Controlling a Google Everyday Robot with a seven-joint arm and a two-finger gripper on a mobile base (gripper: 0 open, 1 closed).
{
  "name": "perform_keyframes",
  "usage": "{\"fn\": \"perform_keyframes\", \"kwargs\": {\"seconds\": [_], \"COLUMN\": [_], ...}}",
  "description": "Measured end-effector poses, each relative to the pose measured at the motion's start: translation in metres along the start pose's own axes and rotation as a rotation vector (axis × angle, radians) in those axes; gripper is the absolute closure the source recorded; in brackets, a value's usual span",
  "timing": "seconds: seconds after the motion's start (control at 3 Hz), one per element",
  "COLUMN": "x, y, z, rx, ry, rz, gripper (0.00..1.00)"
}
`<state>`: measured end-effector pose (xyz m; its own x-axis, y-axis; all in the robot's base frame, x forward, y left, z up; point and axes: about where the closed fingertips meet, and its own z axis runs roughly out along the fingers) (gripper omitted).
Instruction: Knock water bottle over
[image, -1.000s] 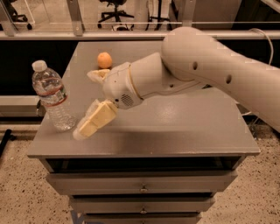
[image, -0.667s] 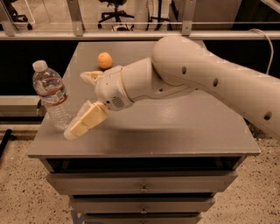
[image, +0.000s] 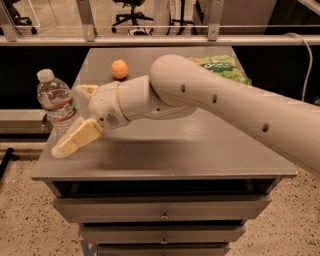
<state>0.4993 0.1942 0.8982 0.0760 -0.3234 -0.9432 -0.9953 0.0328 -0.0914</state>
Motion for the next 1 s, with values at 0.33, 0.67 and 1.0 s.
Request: {"fn": "perform_keyframes", "kwargs": {"seconds": [0.33,0.67,1.0], "x": [0.001,-0.001,-0.002], "y": [-0.009,-0.017,-0.031], "z": [0.015,0.025,0.017], "rx": [0.013,0.027,0.053], "ry": [-0.018,-0.028,-0.024], "rz": [0.020,0.037,0.039], "gripper": [0.25,0.46,0.70]}}
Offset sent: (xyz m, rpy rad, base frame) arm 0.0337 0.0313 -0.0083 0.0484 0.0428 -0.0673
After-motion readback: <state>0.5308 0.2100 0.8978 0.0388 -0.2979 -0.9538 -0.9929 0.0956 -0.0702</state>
